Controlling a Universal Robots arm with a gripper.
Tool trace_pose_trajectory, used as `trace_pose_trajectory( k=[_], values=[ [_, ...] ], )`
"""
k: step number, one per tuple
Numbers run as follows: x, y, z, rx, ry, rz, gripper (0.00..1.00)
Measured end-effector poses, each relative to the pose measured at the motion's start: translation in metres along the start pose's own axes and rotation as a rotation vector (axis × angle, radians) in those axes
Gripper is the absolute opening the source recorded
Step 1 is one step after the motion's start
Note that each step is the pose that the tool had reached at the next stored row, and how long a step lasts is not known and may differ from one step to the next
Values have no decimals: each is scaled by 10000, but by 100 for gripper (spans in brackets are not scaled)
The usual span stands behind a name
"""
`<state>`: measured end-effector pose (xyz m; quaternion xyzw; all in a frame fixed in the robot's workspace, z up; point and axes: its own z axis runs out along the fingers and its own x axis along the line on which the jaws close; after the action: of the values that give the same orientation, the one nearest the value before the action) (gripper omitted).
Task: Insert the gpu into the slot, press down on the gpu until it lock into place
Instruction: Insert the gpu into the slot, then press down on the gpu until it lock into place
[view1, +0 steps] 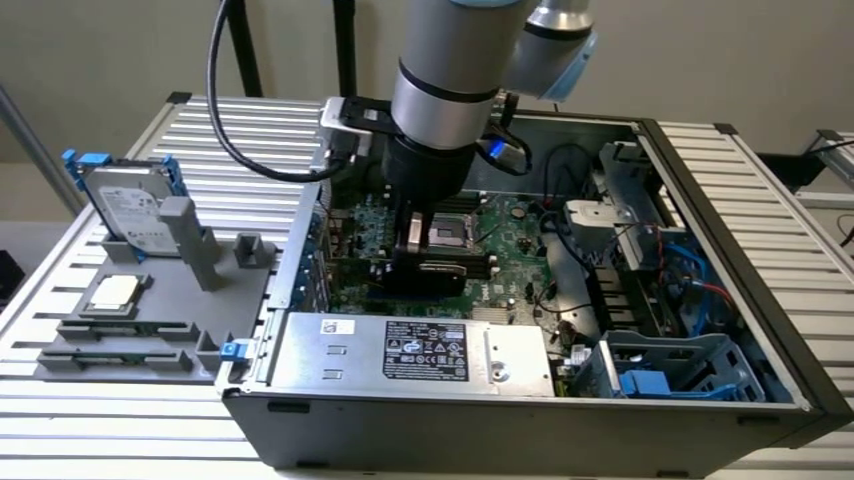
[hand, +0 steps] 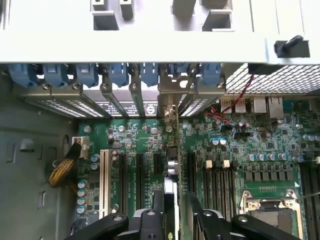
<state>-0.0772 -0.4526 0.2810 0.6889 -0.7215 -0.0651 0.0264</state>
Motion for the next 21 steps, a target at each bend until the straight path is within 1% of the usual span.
trace_pose_trajectory(
  k=[3, 4, 5, 6, 7, 8, 9, 21],
  values=[
    [-7, 17, -134, 0, 2, 0, 32],
    [-9, 24, -178, 1, 3, -2, 30],
    [-11, 30, -203, 2, 19, -4, 30],
    [-13, 34, -218, 4, 42, -24, 23],
    [-15, 39, -224, 8, 66, -56, 17],
    [-18, 45, -226, 18, 86, -75, 17],
    [-18, 50, -225, 22, 125, -81, 11],
    [-22, 50, -226, 20, 131, -96, 11]
  ],
)
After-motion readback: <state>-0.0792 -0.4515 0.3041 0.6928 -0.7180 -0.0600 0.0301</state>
